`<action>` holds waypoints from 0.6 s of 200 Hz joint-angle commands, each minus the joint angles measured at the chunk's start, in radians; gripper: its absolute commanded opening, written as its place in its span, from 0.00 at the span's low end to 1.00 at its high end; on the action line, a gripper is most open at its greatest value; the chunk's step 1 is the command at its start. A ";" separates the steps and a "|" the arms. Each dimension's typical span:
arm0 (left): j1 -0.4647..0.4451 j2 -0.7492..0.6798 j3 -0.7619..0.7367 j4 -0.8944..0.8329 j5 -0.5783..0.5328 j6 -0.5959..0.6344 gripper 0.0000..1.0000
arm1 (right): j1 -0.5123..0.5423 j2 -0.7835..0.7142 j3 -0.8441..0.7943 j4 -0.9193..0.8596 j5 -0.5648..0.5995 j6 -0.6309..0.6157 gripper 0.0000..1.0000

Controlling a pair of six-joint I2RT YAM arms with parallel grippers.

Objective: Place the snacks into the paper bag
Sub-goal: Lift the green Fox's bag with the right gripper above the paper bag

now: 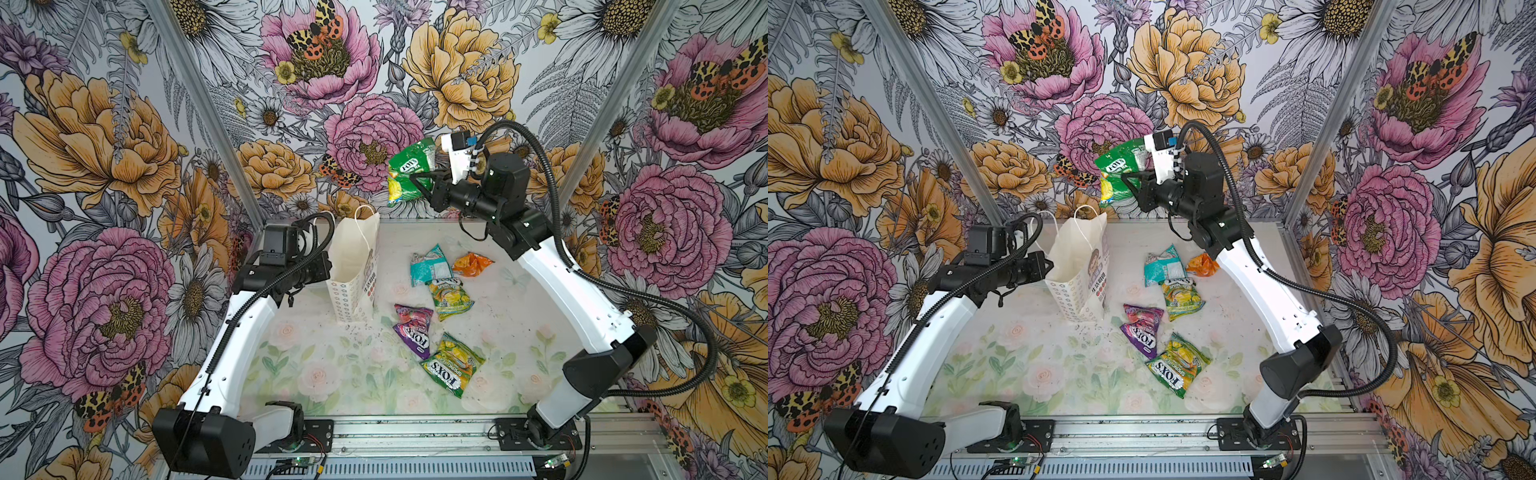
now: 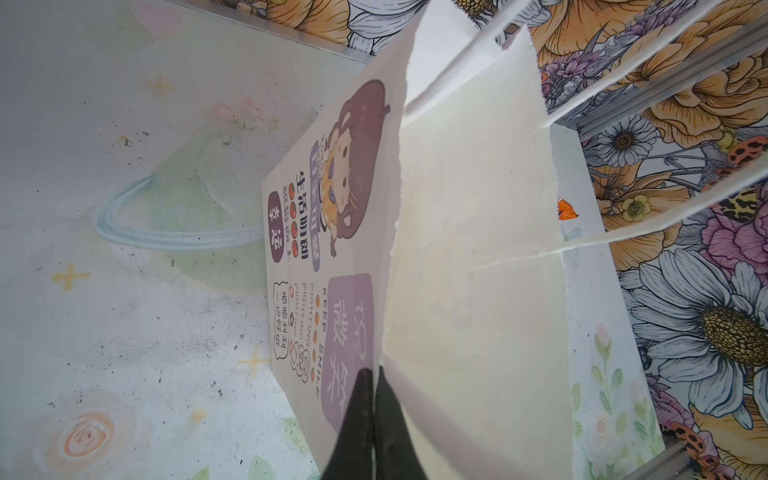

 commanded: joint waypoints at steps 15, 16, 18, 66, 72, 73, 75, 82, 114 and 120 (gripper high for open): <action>0.007 -0.042 -0.026 0.047 0.060 -0.015 0.00 | 0.024 0.175 0.230 0.029 -0.058 -0.053 0.00; 0.007 -0.042 -0.026 0.047 0.061 -0.014 0.00 | 0.024 0.180 0.235 0.029 -0.059 -0.053 0.00; 0.007 -0.042 -0.028 0.048 0.063 -0.014 0.00 | 0.024 0.190 0.246 0.029 -0.061 -0.054 0.00; 0.006 -0.062 -0.046 0.062 0.087 -0.001 0.00 | 0.034 0.383 0.457 0.031 -0.056 -0.086 0.00; 0.004 -0.064 -0.048 0.065 0.089 -0.002 0.00 | 0.034 0.405 0.478 0.031 -0.055 -0.092 0.00; 0.004 -0.064 -0.049 0.065 0.090 -0.002 0.00 | 0.034 0.405 0.478 0.031 -0.055 -0.092 0.00; 0.004 -0.064 -0.049 0.066 0.090 -0.002 0.00 | 0.034 0.416 0.489 0.031 -0.053 -0.095 0.00; 0.004 -0.064 -0.051 0.068 0.093 -0.001 0.00 | 0.034 0.441 0.511 0.031 -0.051 -0.098 0.00; 0.003 -0.060 -0.057 0.071 0.101 0.000 0.00 | 0.034 0.525 0.586 0.032 -0.043 -0.104 0.00; 0.003 -0.058 -0.057 0.072 0.102 0.001 0.00 | 0.034 0.534 0.592 0.031 -0.043 -0.104 0.00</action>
